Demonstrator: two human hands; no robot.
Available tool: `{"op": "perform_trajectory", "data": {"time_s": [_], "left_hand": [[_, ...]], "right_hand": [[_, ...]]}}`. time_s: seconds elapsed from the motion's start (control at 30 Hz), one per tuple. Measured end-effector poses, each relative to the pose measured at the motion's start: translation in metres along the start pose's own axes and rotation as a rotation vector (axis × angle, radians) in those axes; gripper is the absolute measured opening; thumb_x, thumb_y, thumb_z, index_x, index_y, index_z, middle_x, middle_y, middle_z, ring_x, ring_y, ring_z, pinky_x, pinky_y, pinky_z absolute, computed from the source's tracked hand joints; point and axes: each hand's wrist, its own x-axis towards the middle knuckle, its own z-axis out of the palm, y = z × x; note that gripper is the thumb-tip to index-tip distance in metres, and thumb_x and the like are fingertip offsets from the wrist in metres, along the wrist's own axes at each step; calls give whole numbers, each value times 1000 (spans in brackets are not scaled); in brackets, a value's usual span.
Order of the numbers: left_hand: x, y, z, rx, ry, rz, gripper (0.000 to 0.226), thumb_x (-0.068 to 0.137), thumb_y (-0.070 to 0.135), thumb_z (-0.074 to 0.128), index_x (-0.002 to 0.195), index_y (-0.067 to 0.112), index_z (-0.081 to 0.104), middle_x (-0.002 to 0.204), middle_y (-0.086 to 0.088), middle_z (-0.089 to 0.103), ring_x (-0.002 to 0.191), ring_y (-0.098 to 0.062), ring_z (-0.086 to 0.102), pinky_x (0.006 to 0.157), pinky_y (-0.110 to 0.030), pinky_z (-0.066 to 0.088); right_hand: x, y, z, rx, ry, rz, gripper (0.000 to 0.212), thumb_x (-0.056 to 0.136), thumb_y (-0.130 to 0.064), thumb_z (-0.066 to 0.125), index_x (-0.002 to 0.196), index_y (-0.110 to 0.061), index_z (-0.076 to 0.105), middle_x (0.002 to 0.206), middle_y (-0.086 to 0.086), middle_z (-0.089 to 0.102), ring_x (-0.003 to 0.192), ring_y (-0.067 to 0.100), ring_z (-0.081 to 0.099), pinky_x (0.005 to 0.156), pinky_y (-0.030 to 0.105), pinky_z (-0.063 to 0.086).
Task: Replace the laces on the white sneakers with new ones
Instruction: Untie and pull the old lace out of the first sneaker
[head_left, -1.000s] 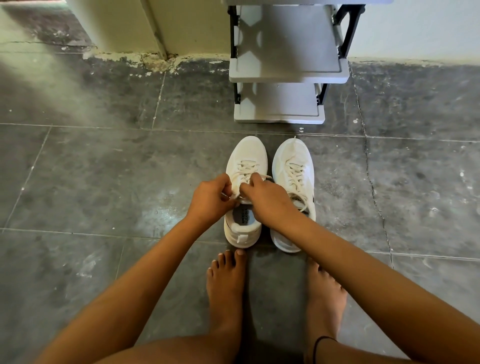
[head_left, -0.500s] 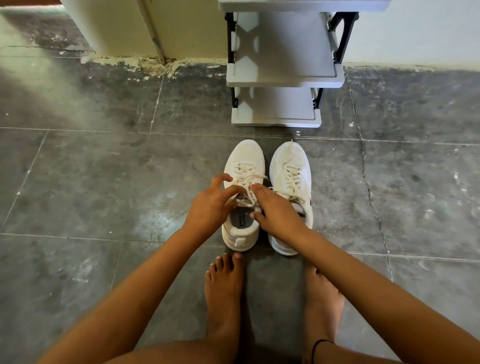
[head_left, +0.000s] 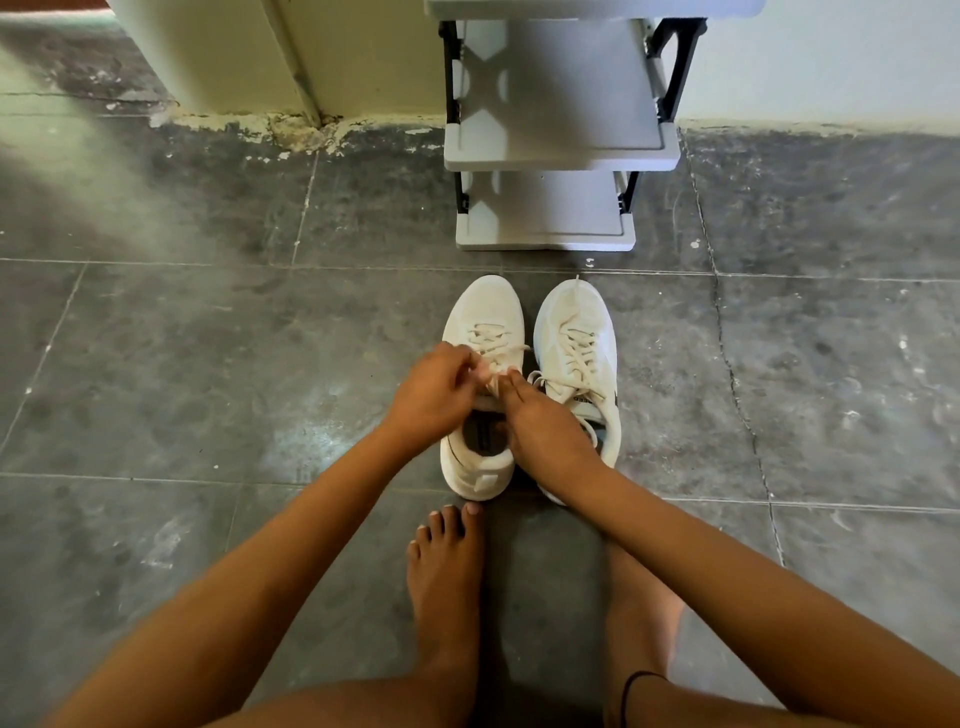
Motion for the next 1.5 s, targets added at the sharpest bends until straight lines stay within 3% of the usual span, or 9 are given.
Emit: {"op": "perform_trajectory", "data": {"time_s": [0.13, 0.23, 0.4, 0.73, 0.8, 0.93, 1.03, 1.27, 1.5], "left_hand": [[-1, 15, -8, -618, 12, -107, 20, 96, 15, 50, 79, 18, 58, 68, 5, 52, 63, -6, 47, 64, -19, 42], [-1, 4, -16, -273, 86, -43, 7, 90, 15, 60, 95, 12, 64, 88, -1, 58, 72, -8, 51, 66, -15, 40], [-9, -16, -15, 198, -121, 138, 24, 87, 13, 64, 110, 13, 68, 113, -6, 55, 87, -16, 57, 75, -22, 46], [-4, -10, 0, 868, -74, 314, 28, 97, 29, 49, 120, 16, 58, 110, -6, 51, 86, -22, 58, 60, -27, 38], [-3, -8, -3, 699, -8, 251, 23, 95, 24, 53, 111, 12, 63, 108, -6, 55, 88, -23, 59, 64, -29, 41], [-2, 16, -22, -493, 64, -3, 5, 87, 13, 65, 84, 9, 67, 80, -2, 65, 75, -12, 61, 71, -25, 53], [3, 21, -35, -739, 110, -85, 8, 88, 12, 63, 81, 15, 67, 73, 5, 65, 64, 0, 60, 62, -13, 49], [-6, -12, -24, 51, -91, 15, 29, 79, 12, 73, 106, 20, 69, 102, 1, 58, 78, -7, 56, 73, -20, 50], [-7, -11, 0, 654, 7, 190, 27, 97, 31, 47, 115, 16, 61, 113, -4, 51, 85, -22, 59, 63, -29, 44]], "right_hand": [[1, -1, 3, -52, -10, 3, 58, 101, -11, 34, 150, -4, 3, 157, 17, 10, 142, 27, 24, 108, 32, 32], [2, -1, 6, -59, -5, 1, 59, 100, -12, 37, 150, -5, 6, 157, 17, 10, 143, 28, 20, 112, 33, 26], [3, -1, 7, -43, -1, 0, 58, 100, -14, 38, 150, -5, 9, 157, 17, 12, 142, 29, 23, 113, 34, 25], [3, 0, 3, 16, -5, -24, 56, 100, -13, 34, 150, -6, 11, 157, 14, 15, 139, 27, 29, 113, 33, 29], [2, 0, 3, -26, -20, -14, 56, 100, -12, 35, 150, -5, 9, 157, 16, 13, 140, 28, 28, 112, 32, 29], [6, -3, 5, -81, -47, 10, 55, 101, -9, 30, 149, -2, 5, 156, 20, 11, 143, 30, 21, 112, 35, 26], [9, -7, 6, -106, -62, 8, 55, 100, -6, 29, 148, 0, 4, 156, 23, 8, 143, 32, 17, 112, 37, 26], [6, -6, 6, -81, -36, 7, 55, 100, -8, 31, 149, -1, 6, 156, 21, 9, 143, 29, 19, 114, 32, 20], [3, -7, 3, -53, -19, 3, 55, 100, -7, 29, 149, -1, 5, 156, 20, 8, 144, 28, 17, 115, 29, 17]]}}
